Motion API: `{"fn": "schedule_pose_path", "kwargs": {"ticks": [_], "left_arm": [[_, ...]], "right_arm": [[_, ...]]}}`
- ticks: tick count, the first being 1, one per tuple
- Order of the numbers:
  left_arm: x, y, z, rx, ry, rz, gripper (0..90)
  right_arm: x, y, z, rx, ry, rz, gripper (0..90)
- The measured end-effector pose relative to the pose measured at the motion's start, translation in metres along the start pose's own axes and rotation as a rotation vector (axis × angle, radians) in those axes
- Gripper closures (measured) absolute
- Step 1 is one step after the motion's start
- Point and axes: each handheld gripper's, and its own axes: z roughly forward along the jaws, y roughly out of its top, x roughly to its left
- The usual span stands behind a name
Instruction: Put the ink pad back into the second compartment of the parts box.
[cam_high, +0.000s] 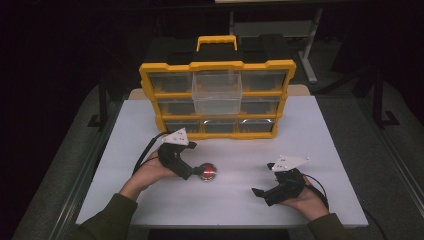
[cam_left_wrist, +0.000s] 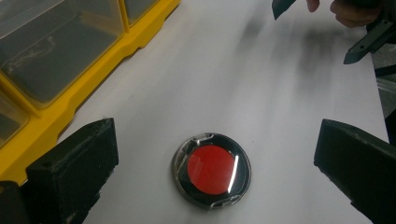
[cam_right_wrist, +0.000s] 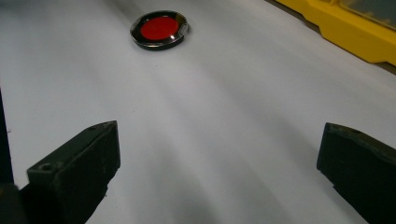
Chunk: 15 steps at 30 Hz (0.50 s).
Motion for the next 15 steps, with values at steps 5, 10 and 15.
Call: {"fn": "schedule_pose_path", "kwargs": {"ticks": [5,10,15], "left_arm": [[0.001,0.003,0.005,0.007,-0.004,0.007,0.0],[0.001,0.004,0.010,0.011,-0.007,0.007,0.0],[0.002,0.006,0.014,0.009,-0.003,0.005,0.0]], "right_arm": [[0.000,0.000,0.000,-0.001,0.000,-0.001,0.0],[0.000,0.000,0.000,-0.001,0.000,-0.001,0.0],[0.000,0.000,0.000,-0.003,-0.001,-0.001,0.0]]}}
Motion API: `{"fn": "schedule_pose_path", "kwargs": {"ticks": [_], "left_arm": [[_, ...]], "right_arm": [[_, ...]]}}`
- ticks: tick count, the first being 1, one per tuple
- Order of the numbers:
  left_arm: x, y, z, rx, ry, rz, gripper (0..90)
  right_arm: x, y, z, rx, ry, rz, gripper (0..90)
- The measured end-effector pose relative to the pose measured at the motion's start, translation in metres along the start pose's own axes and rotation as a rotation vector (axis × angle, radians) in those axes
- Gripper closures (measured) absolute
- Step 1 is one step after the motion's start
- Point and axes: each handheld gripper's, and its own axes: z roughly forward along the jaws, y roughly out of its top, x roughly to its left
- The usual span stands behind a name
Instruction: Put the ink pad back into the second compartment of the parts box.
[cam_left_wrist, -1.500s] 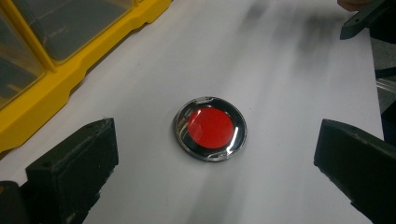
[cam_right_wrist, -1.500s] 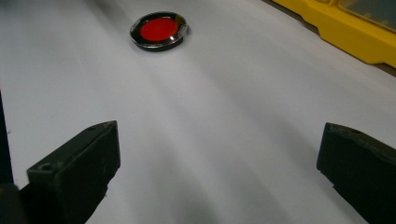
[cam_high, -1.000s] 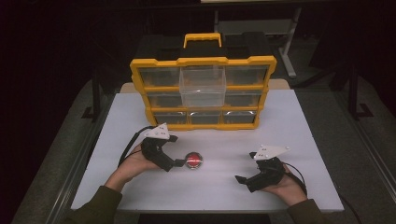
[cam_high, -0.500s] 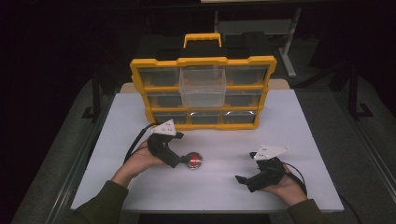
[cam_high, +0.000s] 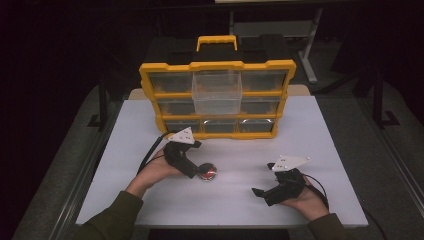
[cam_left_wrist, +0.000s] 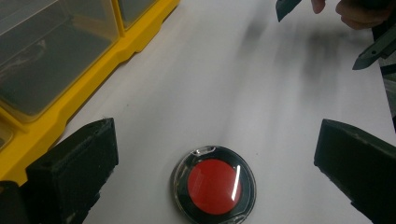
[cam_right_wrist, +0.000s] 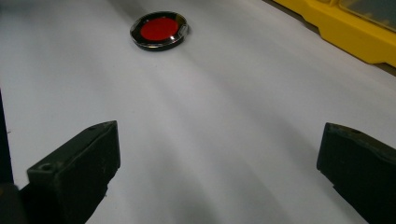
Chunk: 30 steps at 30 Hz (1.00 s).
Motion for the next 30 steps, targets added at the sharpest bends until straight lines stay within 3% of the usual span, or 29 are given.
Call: {"fn": "schedule_pose_path", "kwargs": {"ticks": [19,30], "left_arm": [[0.000,0.012,0.018,0.000,-0.029,0.007,0.0],[-0.002,0.010,0.025,0.045,-0.018,0.043,0.0]], "right_arm": [[0.000,0.000,0.000,-0.003,0.001,-0.001,0.0],[0.000,0.000,-0.001,-0.003,0.001,-0.002,0.0]]}}
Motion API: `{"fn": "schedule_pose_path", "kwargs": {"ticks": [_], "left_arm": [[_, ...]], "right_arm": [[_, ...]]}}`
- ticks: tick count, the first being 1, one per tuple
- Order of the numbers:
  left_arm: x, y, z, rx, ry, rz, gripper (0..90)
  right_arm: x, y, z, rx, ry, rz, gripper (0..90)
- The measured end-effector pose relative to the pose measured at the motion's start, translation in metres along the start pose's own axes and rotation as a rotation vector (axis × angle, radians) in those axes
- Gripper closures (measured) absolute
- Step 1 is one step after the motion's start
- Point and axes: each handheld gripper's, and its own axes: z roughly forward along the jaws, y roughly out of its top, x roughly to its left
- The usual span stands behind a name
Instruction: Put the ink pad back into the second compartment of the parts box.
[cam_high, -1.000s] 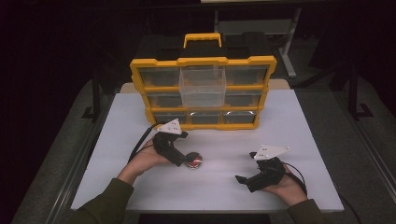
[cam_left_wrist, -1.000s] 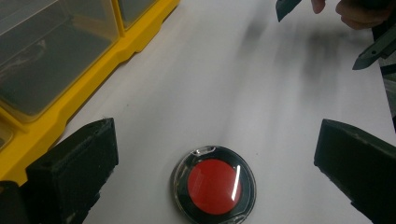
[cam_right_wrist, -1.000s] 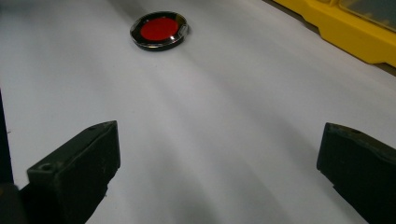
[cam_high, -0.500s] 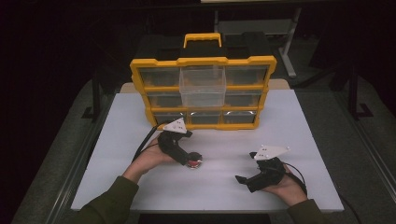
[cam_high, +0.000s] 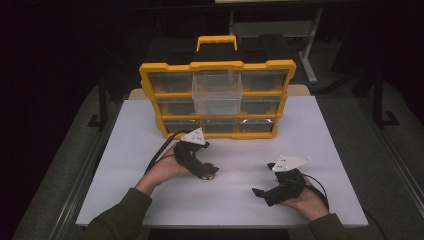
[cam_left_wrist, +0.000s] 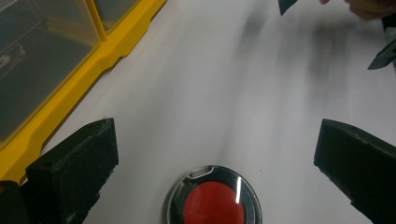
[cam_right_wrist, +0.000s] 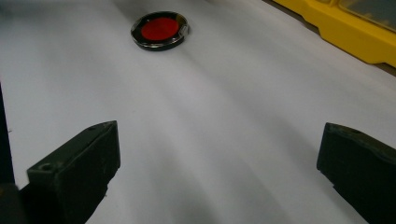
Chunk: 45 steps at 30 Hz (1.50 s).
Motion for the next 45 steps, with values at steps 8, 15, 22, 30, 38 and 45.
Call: {"fn": "schedule_pose_path", "kwargs": {"ticks": [8,15,22,30,38,45], "left_arm": [[-0.001,-0.002,0.003,0.050,0.012,0.018,0.0],[-0.001,-0.004,0.006,0.086,0.018,0.036,0.0],[-0.001,-0.006,0.008,0.134,0.029,0.056,0.0],[-0.002,-0.008,0.011,0.165,0.037,0.069,0.0],[-0.002,-0.010,0.014,0.214,0.041,0.086,0.0],[-0.003,-0.012,0.018,0.232,0.035,0.084,0.0]], "right_arm": [[0.000,0.000,0.000,0.000,0.000,0.001,0.0],[0.000,0.000,0.000,-0.001,0.000,0.001,0.0],[0.000,0.000,0.000,-0.002,-0.001,0.001,0.0],[0.000,0.000,0.000,-0.003,0.000,0.000,0.0],[0.000,0.000,0.000,-0.003,0.000,0.000,0.0],[0.000,0.000,0.000,-0.001,0.001,0.000,0.0]]}}
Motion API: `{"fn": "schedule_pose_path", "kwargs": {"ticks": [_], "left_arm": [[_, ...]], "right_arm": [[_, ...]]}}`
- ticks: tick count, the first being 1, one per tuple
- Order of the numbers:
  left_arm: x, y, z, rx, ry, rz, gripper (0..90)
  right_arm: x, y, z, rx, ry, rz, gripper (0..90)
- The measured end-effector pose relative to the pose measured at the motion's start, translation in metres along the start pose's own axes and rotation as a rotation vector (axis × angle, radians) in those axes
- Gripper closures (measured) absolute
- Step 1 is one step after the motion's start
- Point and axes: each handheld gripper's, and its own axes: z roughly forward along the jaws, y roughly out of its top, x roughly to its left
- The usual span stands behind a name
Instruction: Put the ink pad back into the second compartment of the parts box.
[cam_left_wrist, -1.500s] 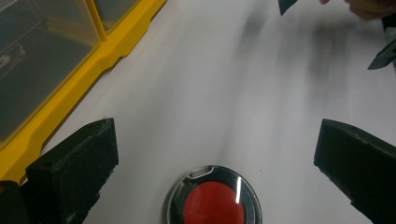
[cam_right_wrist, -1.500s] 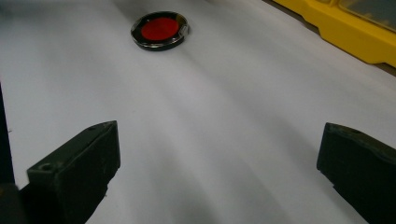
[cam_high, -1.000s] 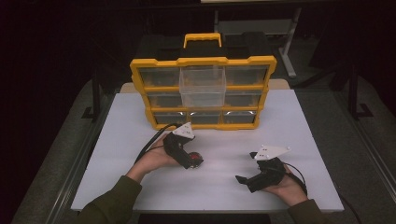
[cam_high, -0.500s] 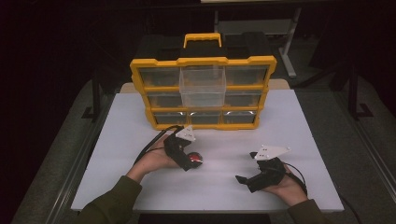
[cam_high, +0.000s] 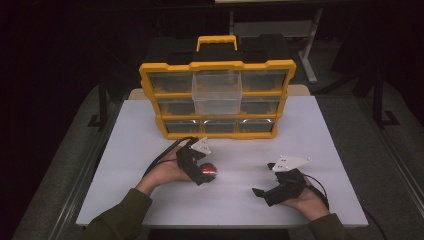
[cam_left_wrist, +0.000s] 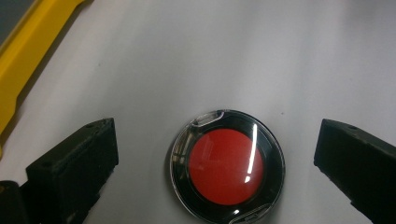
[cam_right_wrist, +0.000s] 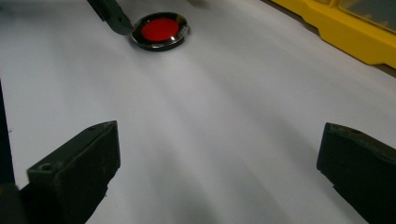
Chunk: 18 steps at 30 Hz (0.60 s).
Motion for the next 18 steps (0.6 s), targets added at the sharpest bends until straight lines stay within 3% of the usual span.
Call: {"fn": "schedule_pose_path", "kwargs": {"ticks": [15,18], "left_arm": [[-0.0026,-0.0019,0.0075,0.056,-0.016,0.014,0.0],[-0.0025,-0.0026,0.0076,0.058,-0.020,0.017,4.2]], "right_arm": [[-0.0003,0.0000,-0.0004,-0.002,0.001,0.004,0.0],[-0.0005,0.0000,-0.0005,-0.003,0.002,0.005,0.0]]}}
